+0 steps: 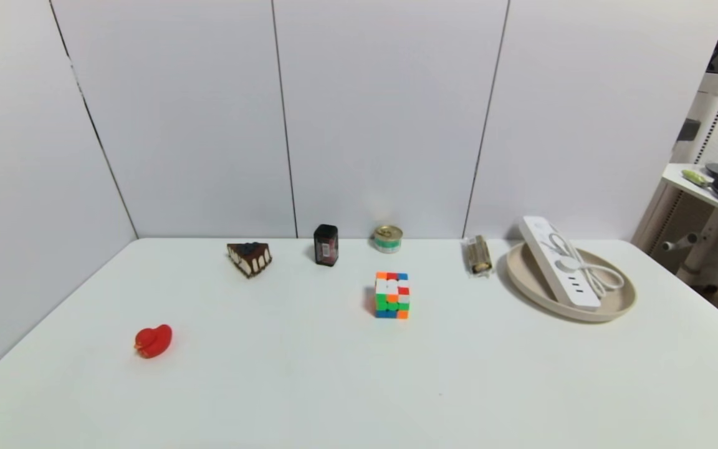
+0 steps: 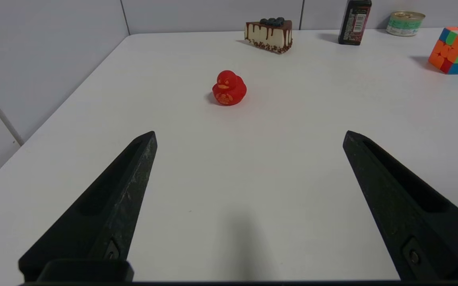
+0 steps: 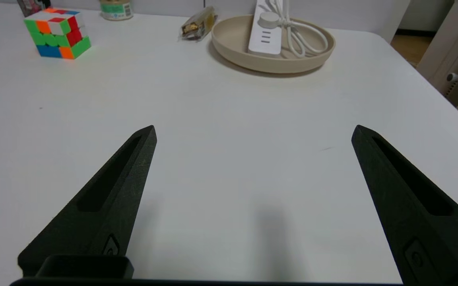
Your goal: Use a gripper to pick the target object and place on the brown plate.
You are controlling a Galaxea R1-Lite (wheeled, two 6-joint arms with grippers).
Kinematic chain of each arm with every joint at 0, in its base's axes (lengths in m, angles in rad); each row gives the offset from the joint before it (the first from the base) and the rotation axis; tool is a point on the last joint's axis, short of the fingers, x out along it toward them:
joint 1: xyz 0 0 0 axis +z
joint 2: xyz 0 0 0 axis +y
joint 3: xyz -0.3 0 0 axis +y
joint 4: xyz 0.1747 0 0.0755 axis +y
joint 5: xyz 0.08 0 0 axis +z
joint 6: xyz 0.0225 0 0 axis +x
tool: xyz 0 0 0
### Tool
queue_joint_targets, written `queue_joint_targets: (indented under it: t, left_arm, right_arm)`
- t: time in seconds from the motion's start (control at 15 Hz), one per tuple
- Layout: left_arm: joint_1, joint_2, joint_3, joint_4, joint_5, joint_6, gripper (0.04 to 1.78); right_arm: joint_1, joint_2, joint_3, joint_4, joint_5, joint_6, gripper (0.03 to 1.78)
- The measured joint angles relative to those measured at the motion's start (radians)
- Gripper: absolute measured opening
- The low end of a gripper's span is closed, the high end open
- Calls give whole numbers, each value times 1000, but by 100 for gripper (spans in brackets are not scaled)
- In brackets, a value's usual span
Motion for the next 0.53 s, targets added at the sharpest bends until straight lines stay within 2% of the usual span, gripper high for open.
queue_joint_targets:
  t: [0.2, 0.53]
  left_arm:
    - [0, 0, 0, 0, 0, 0, 169]
    - [0, 0, 0, 0, 0, 0, 169]
  right_arm:
    - [3, -48, 3, -2, -4, 36, 169]
    - [3, -64, 4, -2, -7, 37, 169]
